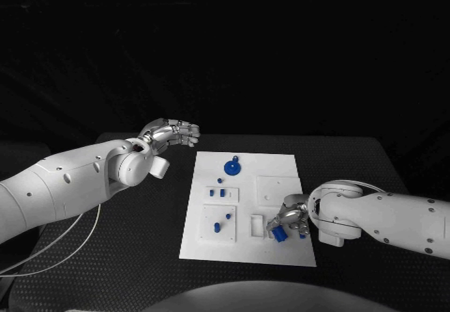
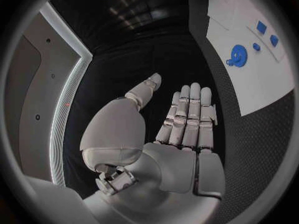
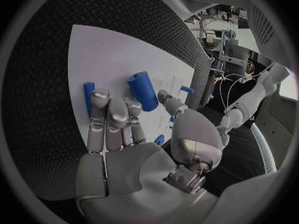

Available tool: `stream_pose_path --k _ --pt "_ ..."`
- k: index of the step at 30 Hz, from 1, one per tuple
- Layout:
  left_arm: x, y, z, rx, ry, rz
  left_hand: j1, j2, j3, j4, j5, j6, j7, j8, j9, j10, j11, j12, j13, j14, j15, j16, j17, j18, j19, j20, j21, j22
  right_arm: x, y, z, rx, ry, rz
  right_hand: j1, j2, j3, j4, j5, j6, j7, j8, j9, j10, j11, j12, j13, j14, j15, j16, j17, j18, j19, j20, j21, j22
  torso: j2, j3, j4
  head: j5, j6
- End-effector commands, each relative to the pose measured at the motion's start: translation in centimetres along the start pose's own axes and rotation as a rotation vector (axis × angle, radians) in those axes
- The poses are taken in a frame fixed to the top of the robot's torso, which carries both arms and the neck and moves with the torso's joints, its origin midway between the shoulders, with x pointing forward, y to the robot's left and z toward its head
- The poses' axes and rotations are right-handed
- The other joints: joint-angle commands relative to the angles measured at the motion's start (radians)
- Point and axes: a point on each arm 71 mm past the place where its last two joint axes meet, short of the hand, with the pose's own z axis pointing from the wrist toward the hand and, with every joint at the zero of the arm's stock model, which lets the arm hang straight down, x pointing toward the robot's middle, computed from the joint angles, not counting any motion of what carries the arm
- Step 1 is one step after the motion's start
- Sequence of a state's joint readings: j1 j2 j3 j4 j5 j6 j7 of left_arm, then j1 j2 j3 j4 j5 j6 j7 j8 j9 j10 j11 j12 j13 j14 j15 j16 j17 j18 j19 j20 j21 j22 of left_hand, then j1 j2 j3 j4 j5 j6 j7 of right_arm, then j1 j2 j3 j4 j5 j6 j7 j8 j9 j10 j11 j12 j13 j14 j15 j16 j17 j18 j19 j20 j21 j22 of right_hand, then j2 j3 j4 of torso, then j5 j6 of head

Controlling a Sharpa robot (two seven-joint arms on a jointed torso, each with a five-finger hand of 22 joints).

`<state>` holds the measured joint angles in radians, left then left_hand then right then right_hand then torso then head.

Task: Assemble the parts on the task board

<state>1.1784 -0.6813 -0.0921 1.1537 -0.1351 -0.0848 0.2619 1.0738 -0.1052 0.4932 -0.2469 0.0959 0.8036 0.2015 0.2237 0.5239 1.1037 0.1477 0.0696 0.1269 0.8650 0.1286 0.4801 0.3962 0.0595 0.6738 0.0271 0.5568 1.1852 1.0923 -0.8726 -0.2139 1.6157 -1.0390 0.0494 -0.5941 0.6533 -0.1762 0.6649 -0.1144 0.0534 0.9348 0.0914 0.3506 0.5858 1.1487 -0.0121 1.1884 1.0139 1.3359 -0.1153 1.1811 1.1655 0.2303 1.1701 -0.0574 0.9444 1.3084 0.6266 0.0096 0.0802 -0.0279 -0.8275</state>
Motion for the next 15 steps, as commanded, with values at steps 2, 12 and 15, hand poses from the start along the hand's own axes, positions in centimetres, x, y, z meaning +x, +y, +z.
stream_pose_path --k 2,12,15 --pt "0.2 -0.1 0.0 0.006 0.016 -0.01 -0.012 0.0 0.0 0.007 0.001 -0.003 -0.005 0.004 -0.001 0.007 0.0 0.002 -0.001 0.008 0.0 -0.004 0.002 0.009 0.009 0.001 -0.007 0.002 0.2 -0.5 0.2 0.009 -0.026 -0.023 0.008 0.033 0.003 -0.025 -0.005 0.02 0.007 -0.006 -0.008 -0.018 -0.002 -0.004 0.003 -0.004 -0.005 0.006 -0.002 0.031 -0.003 -0.007 0.007 0.018 0.0 -0.0008 0.0007 0.001 -0.002" --pt "0.2 -0.1 0.1 0.005 0.016 -0.009 -0.012 0.001 0.001 0.007 0.001 -0.003 -0.005 0.004 -0.002 0.007 0.0 0.002 -0.002 0.008 0.0 -0.005 0.002 0.009 0.009 0.0 -0.007 0.002 0.1 -1.1 -0.7 0.004 -0.052 -0.001 0.074 0.124 0.095 -0.097 -0.005 0.07 -0.004 0.005 0.001 0.004 -0.011 -0.013 0.003 0.0 -0.01 0.015 -0.005 0.031 -0.004 0.002 0.02 0.018 -0.001 -0.0006 -0.0009 0.002 -0.004" --pt "0.2 -0.1 0.1 0.005 0.015 -0.009 -0.013 0.002 0.001 0.008 0.001 -0.003 -0.005 0.004 -0.002 0.007 0.0 0.002 -0.002 0.008 0.0 -0.005 0.003 0.009 0.009 0.001 -0.007 0.002 -0.6 -1.1 -1.2 -0.004 -0.071 0.002 0.074 0.132 0.106 -0.105 -0.005 0.079 -0.006 0.005 0.002 0.009 -0.013 -0.016 0.003 0.004 -0.01 0.022 -0.001 0.031 -0.004 0.005 0.023 0.018 -0.001 -0.0003 -0.0018 0.001 -0.003"
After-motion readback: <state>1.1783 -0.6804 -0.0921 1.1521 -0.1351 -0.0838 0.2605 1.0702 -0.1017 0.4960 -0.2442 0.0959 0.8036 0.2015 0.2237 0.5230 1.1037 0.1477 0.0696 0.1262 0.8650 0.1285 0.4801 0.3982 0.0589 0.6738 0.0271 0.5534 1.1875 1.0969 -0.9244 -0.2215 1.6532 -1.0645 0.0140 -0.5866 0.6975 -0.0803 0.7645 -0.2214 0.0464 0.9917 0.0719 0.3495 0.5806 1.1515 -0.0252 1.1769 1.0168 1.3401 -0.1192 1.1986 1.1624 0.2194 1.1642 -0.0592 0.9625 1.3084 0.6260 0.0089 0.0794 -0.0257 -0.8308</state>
